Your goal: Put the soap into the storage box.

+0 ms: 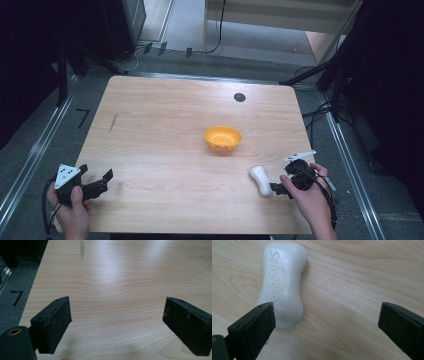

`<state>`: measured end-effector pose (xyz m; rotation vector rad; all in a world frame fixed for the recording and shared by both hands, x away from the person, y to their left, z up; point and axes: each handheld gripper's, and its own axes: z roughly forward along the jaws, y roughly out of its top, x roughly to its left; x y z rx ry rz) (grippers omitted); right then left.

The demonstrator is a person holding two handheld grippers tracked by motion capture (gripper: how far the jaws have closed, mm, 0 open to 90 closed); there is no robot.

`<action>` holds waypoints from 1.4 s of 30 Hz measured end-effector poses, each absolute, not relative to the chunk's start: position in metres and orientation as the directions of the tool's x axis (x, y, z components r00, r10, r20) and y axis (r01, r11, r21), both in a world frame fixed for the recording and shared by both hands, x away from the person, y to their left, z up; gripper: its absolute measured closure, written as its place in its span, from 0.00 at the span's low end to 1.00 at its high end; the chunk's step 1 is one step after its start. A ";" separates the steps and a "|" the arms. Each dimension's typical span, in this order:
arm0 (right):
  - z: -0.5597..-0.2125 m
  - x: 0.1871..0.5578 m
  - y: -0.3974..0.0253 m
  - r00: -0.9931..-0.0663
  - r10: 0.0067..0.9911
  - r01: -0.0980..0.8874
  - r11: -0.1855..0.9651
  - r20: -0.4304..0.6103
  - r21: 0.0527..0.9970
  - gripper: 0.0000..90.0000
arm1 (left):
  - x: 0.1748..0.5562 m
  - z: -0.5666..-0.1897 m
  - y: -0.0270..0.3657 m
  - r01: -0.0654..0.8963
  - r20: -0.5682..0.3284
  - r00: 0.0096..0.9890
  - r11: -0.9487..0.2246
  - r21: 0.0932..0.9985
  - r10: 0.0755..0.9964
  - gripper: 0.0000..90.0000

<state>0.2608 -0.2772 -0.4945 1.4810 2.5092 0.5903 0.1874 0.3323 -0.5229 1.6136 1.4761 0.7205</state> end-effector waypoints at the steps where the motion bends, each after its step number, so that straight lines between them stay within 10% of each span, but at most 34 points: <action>1: -0.494 0.261 -0.276 -0.493 0.868 0.802 0.431 0.053 0.415 0.01 | 0.187 -0.523 0.332 0.517 -0.111 0.151 0.018 0.856 0.982 0.10; 25: -0.501 0.273 -0.241 -0.491 0.868 0.806 0.421 0.073 0.415 0.00 | 0.188 -0.523 0.333 0.519 -0.116 0.150 0.022 0.855 0.982 0.10; 42: -0.507 0.277 -0.230 -0.477 0.875 0.821 0.409 0.086 0.398 0.24 | 0.188 -0.523 0.333 0.521 -0.119 0.149 0.024 0.853 0.982 0.10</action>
